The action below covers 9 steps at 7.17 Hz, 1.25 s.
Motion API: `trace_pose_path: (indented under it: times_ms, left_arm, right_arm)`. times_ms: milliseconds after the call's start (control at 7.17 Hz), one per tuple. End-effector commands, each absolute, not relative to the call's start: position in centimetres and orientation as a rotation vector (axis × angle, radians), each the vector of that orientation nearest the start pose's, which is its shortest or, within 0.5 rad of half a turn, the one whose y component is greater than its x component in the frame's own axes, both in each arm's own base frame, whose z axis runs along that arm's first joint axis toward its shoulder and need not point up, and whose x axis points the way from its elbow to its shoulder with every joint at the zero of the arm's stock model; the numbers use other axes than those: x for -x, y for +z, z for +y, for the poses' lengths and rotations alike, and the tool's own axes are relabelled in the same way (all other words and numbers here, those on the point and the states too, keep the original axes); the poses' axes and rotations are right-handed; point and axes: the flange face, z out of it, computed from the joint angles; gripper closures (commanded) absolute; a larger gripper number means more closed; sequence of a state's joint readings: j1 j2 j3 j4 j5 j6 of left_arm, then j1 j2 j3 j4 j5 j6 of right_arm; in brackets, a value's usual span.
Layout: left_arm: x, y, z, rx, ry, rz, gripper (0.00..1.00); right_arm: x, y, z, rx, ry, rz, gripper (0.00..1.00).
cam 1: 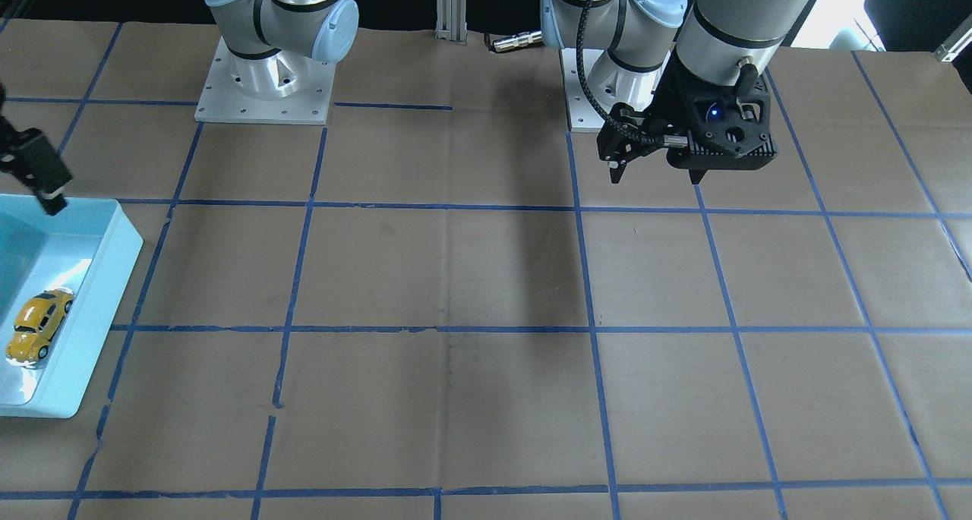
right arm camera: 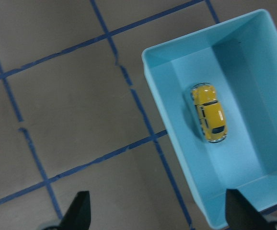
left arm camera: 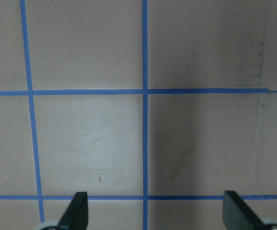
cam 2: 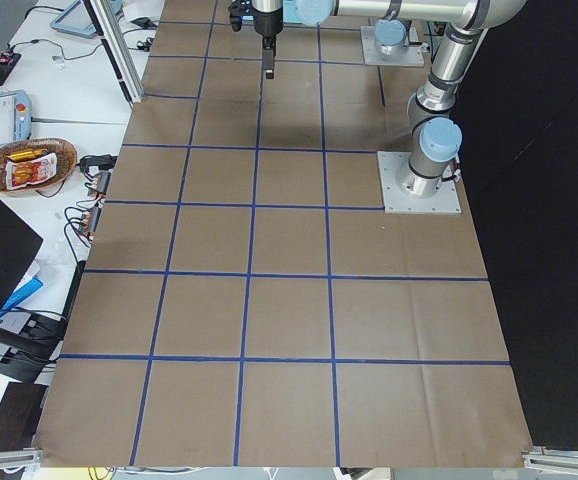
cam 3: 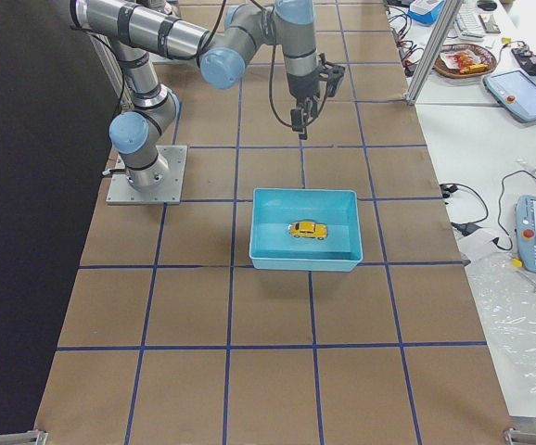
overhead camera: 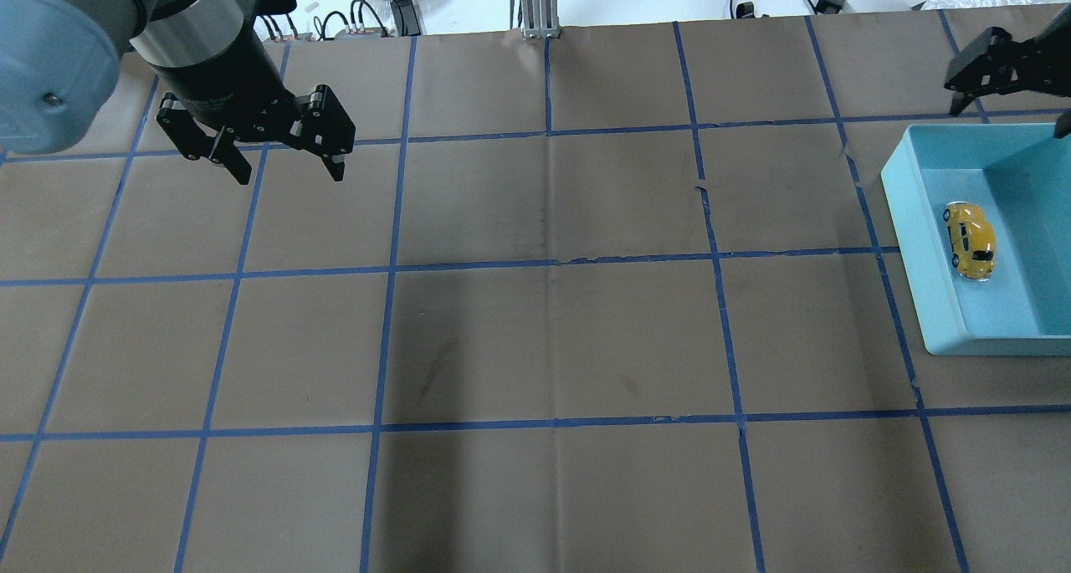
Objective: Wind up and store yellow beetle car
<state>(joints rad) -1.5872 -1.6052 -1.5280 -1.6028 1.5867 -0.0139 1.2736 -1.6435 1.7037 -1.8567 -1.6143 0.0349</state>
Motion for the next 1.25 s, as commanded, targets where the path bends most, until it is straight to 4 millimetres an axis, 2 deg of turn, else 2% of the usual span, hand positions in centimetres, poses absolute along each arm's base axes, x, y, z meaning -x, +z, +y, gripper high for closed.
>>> trace_pose_path:
  times_ms: [0, 139, 279, 418, 697, 837, 976, 1116]
  left_arm:
    - [13.9, 48.8, -50.2, -0.003, 0.036, 3.126, 0.00]
    - [13.9, 48.8, -50.2, -0.003, 0.040, 3.126, 0.00]
    - [13.9, 49.0, -50.1, -0.003, 0.033, 3.126, 0.00]
    - [13.9, 49.6, -49.6, -0.003, 0.019, 3.126, 0.00]
    - [13.9, 49.6, -49.5, -0.003, 0.026, 3.127, 0.00]
    - [13.9, 49.4, -49.6, -0.003, 0.033, 3.127, 0.00]
    - [13.9, 49.3, -49.7, -0.003, 0.033, 3.127, 0.00]
    - [13.9, 49.3, -49.7, -0.003, 0.033, 3.127, 0.00]
  right_arm:
    - [-11.9, 50.7, -47.8, -0.127, -0.383, 3.155, 0.01]
    - [-16.1, 51.0, -46.6, 0.021, -0.392, 3.148, 0.01]
    - [-19.0, 51.0, -45.5, 0.127, -0.390, 3.139, 0.01]
    - [-20.7, 51.1, -44.7, 0.190, -0.387, 3.131, 0.01]
    - [-21.0, 49.6, -43.2, 0.199, -0.136, 3.137, 0.01]
    - [-20.6, 50.0, -44.1, 0.187, -0.157, 3.131, 0.01]
    - [-20.4, 49.1, -46.1, 0.194, -0.122, 3.137, 0.01]
    - [-19.2, 48.7, -48.2, 0.197, -0.109, 3.139, 0.01]
